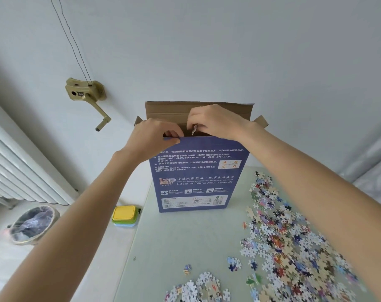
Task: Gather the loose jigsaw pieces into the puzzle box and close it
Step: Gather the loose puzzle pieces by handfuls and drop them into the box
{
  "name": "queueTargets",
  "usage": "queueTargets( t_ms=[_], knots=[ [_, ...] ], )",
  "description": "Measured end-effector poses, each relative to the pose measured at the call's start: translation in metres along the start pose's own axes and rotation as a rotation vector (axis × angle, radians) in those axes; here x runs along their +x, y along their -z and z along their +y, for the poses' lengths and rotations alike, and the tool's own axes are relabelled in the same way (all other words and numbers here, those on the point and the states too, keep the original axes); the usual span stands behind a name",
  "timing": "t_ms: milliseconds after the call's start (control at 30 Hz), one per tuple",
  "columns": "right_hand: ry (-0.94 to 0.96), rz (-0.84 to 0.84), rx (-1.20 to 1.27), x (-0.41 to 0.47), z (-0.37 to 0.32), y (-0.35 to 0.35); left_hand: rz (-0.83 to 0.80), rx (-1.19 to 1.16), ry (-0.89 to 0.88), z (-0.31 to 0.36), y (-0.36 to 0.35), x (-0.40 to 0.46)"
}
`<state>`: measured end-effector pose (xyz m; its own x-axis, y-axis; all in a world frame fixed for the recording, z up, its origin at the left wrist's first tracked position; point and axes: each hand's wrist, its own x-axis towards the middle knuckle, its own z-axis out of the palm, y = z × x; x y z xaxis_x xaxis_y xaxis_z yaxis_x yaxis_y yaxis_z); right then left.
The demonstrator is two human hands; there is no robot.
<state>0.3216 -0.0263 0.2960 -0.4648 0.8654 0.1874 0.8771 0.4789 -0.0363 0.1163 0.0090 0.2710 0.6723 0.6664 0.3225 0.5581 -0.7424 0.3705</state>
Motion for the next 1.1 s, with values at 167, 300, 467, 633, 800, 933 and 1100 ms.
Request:
queueTargets(
  t_ms=[167, 300, 467, 633, 800, 933, 1100],
  knots=[
    [-0.068, 0.073, 0.132, -0.004, 0.004, -0.004, 0.059, 0.014, -0.011, 0.002, -0.002, -0.002],
    [-0.174, 0.128, 0.142, -0.020, -0.003, -0.001, 0.102, 0.022, -0.025, 0.002, -0.005, -0.004],
    [-0.287, 0.504, 0.300, -0.088, -0.051, -0.020, 0.374, 0.147, -0.050, 0.016, -0.024, -0.037],
    [-0.565, 0.425, 0.437, -0.188, -0.102, -0.107, 0.374, -0.094, -0.007, 0.040, -0.081, -0.115],
    [-0.825, -0.051, 0.488, -0.277, -0.152, -0.193, -0.031, -0.221, 0.199, 0.051, -0.164, -0.205],
    [-0.941, -0.431, 0.408, -0.325, -0.186, -0.235, -0.549, -0.087, 0.333, 0.055, -0.214, -0.252],
    [-0.967, -0.690, 0.372, -0.356, -0.227, -0.255, -0.862, 0.073, 0.372, 0.064, -0.253, -0.295]
  ],
)
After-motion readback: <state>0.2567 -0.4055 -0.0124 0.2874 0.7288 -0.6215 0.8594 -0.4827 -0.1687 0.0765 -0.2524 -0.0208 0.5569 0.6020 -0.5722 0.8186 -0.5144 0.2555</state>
